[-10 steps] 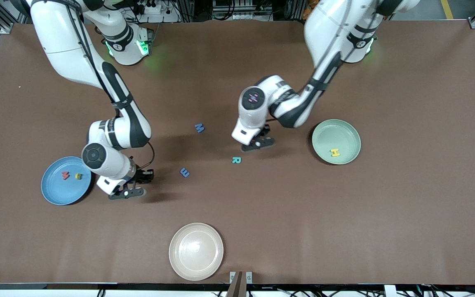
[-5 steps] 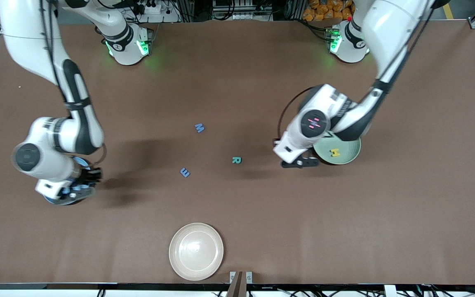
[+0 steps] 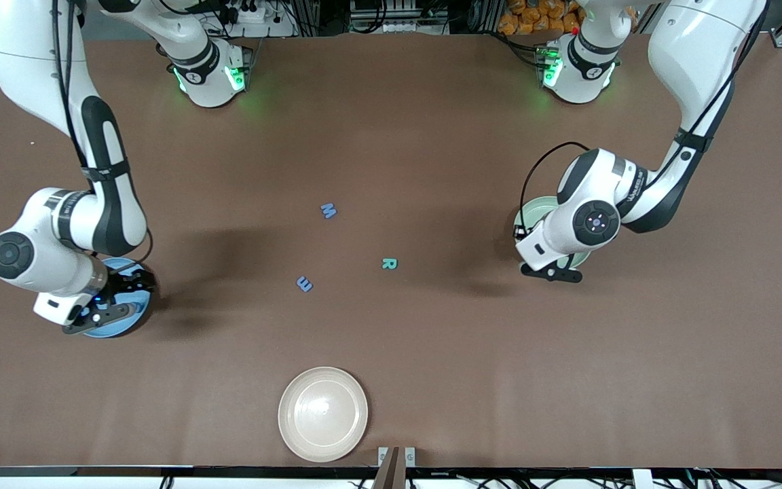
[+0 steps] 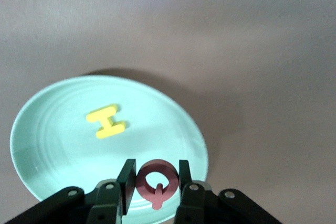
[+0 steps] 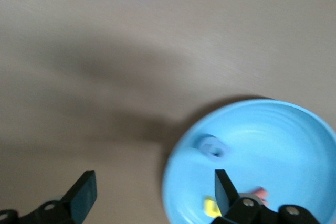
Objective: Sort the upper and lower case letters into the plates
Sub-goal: 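Grasp the teal R with the left gripper while the right gripper grasps the m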
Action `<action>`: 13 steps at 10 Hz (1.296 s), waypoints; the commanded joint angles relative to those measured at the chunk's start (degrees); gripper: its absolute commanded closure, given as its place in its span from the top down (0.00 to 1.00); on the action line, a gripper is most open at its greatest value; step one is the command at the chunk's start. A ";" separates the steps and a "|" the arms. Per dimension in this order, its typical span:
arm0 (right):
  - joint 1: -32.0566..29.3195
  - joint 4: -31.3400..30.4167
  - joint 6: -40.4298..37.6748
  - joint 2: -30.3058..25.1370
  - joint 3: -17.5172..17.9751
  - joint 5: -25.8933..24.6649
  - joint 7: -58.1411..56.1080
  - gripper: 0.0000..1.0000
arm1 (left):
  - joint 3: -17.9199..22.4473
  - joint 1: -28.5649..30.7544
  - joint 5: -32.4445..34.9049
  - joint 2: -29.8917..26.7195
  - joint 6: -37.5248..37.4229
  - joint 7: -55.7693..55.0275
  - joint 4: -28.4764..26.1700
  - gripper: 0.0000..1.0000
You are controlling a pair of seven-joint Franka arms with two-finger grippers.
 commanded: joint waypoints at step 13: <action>19.13 3.41 12.40 8.91 9.62 7.87 20.17 1.00 | -2.25 -25.71 23.82 16.34 8.54 -34.24 21.83 1.00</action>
